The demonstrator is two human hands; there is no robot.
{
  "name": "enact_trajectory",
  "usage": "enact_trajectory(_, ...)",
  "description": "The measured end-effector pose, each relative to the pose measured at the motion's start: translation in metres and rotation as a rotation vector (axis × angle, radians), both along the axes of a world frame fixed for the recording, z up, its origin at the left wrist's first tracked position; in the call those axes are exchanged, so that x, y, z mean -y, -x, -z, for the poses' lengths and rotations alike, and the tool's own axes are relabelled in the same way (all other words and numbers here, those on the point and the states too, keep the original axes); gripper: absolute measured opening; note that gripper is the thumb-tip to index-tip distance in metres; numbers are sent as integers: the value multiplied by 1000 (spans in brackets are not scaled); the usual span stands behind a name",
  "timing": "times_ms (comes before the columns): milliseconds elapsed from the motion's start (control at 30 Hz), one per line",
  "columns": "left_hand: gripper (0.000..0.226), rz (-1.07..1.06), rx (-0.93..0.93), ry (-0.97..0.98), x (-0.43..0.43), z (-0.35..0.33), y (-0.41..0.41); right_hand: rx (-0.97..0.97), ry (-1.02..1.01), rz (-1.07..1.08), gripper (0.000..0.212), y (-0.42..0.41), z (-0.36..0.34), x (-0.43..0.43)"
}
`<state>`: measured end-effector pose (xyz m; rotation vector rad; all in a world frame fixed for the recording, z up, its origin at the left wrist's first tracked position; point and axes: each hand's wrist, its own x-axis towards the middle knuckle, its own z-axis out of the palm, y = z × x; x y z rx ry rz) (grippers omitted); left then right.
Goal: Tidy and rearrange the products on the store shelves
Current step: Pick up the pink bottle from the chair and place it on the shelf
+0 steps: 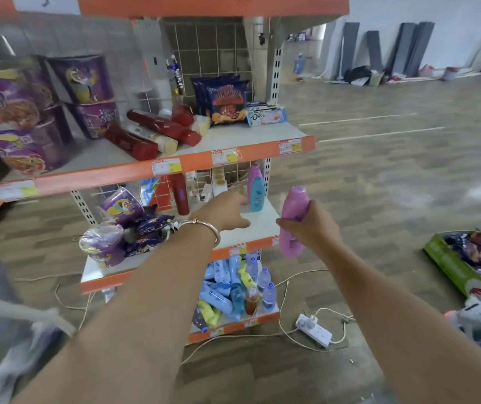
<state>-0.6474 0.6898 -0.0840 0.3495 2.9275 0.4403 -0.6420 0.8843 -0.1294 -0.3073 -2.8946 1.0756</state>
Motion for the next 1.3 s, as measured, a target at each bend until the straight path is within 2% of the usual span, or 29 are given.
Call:
enact_trajectory(400,61,-195,109,-57,-43,37,84,93,-29,-132,53,120,45,-30)
enact_trajectory(700,63,-223,108,-13,-23,88,162,146,-54,-131,59,197,90,-11)
enact_trajectory(900,52,-212,89,52,-4,127,205,152,-60,-133,58,245,133,12)
enact_trajectory(1300,49,-196,115,-6,22,203,266,164,82,-105,61,327,219,45)
